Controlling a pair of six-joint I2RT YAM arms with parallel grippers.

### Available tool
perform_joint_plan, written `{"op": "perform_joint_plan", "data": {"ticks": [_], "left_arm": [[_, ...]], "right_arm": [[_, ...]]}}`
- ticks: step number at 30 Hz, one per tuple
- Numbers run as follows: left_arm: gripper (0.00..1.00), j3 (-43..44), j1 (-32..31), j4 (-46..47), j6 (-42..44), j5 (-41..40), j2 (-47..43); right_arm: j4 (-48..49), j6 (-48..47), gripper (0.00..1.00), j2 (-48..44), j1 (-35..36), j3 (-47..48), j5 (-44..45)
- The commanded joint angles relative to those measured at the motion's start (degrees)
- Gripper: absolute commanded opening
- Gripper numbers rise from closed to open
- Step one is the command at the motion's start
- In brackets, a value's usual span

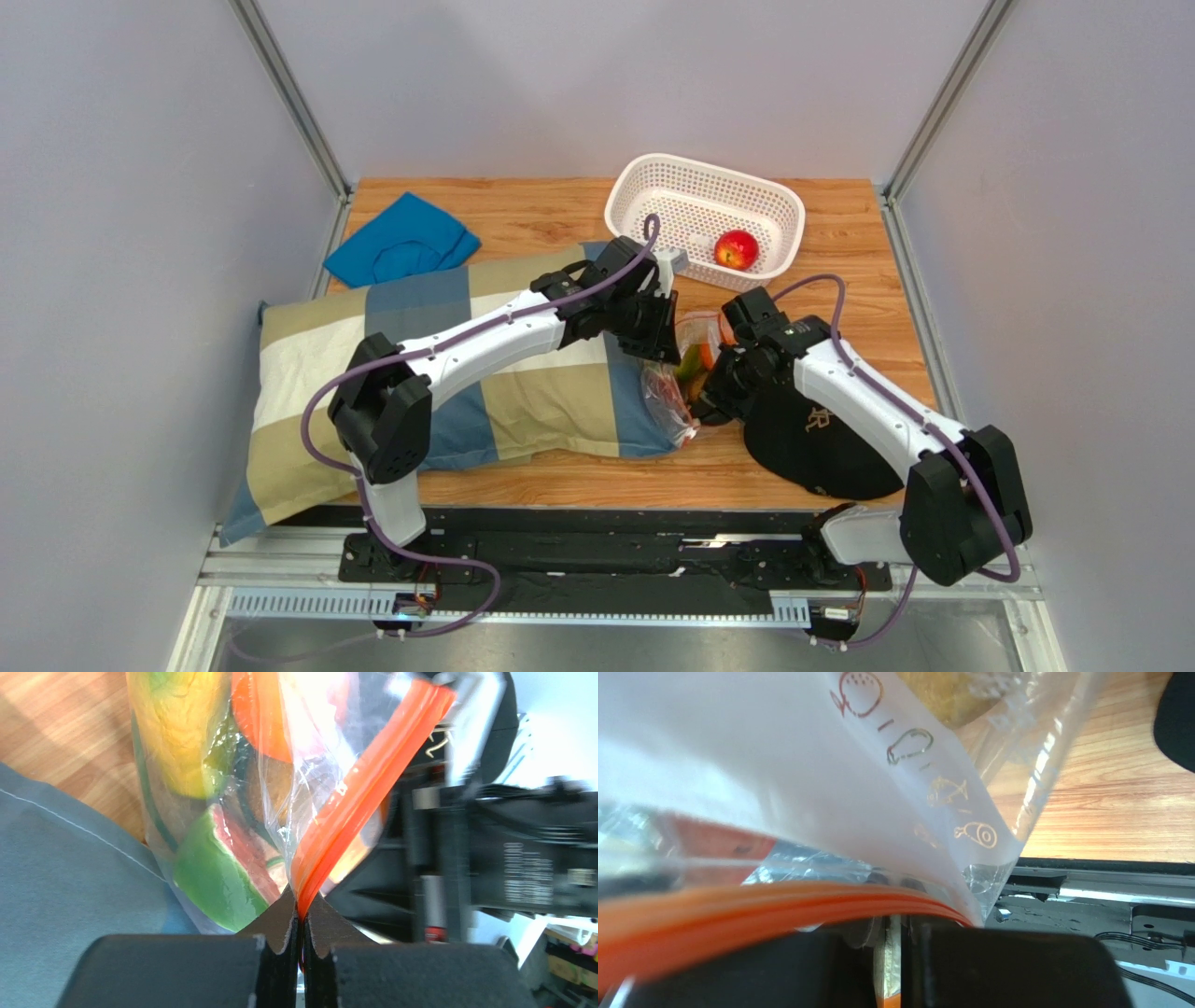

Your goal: Open the zip-top bag and remove the fake food

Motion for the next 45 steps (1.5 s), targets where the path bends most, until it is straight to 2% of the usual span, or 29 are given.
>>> {"op": "perform_joint_plan", "data": {"ticks": [1, 4, 7, 12, 14, 17, 18, 21, 24, 25, 27, 34, 41, 45], "left_arm": [[0.00, -0.4, 0.2, 2.5, 3.8, -0.6, -4.0], [0.00, -3.0, -0.2, 5.5, 6.3, 1.7, -6.1], [0.00, -4.6, -0.5, 7.7, 6.5, 4.9, -7.1], [0.00, -5.3, -3.5, 10.2, 5.4, 8.5, -6.4], [0.00, -4.7, -4.0, 9.8, 5.0, 8.2, -5.9], [0.00, -4.0, -3.7, 6.6, 3.4, 3.2, -5.1], [0.00, -2.8, -3.3, 4.5, 3.8, 2.3, -4.2], [0.00, -1.1, -1.2, 2.4, 3.7, 1.8, -2.5], [0.00, -0.6, -0.3, 2.1, 2.6, 0.8, -2.5], [0.00, -0.2, -0.2, 1.7, 2.6, -0.1, -2.3], [0.00, 2.3, -0.2, -0.6, 2.6, -0.5, -1.3], [0.00, 3.0, -0.2, -0.9, 2.4, -1.6, -0.8], [0.00, 2.7, 0.4, -1.7, 2.8, -0.9, -0.6], [0.00, 2.6, 0.4, -2.2, 3.2, -0.2, -0.2]], "right_arm": [[-1.7, -0.9, 0.00, -4.9, -2.7, 4.3, 4.3], [3.8, 0.7, 0.00, -5.4, -7.6, 1.6, 0.2], [7.3, 2.9, 0.00, -2.9, -9.9, 3.0, -3.0], [7.8, 4.4, 0.00, 4.0, -9.7, 8.7, -1.4], [8.9, 6.5, 0.00, 4.8, -9.6, 10.1, -4.2], [6.3, 6.7, 0.00, 1.7, -9.4, 14.6, -6.0], [2.9, 6.1, 0.00, -2.1, -9.5, 15.8, -5.2], [-2.8, 0.1, 0.00, -6.9, -9.5, 17.4, -3.4], [-3.6, -3.8, 0.00, -9.4, -9.4, 14.1, -10.6], [-3.8, -4.3, 0.00, -9.5, -9.3, 13.8, -15.4], [-4.9, -6.4, 0.00, -9.8, -7.3, 14.3, -17.9], [-13.2, -12.0, 0.00, -11.7, -5.8, 29.1, -17.1], [-11.2, -7.4, 0.00, -7.9, -6.4, 51.7, -14.6], [-8.4, -7.0, 0.00, -3.9, -8.3, 57.2, -11.2]]}}
